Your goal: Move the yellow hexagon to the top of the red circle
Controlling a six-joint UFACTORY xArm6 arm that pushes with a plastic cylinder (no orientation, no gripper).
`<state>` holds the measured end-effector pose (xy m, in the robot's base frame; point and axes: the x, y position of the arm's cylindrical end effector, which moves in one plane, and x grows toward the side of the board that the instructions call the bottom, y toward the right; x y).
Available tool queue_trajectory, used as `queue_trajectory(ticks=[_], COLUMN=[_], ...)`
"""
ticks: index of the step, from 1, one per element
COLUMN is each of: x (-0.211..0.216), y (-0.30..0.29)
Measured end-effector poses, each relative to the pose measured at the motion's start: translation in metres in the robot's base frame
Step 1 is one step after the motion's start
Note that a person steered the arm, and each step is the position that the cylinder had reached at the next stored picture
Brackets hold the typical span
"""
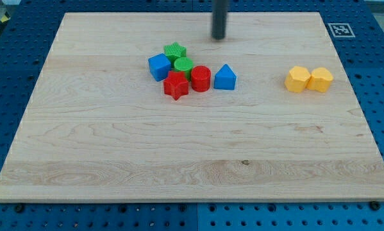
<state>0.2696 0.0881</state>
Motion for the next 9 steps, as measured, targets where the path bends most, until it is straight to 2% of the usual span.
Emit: queue_trajectory(ticks=[1, 2, 3, 4, 5, 7, 9], x=[0.007, 0.032, 0.082, 0.131, 0.156, 0.159, 0.149], y=[0.083, 0.159, 0.201, 0.203, 0.202, 0.202, 0.138])
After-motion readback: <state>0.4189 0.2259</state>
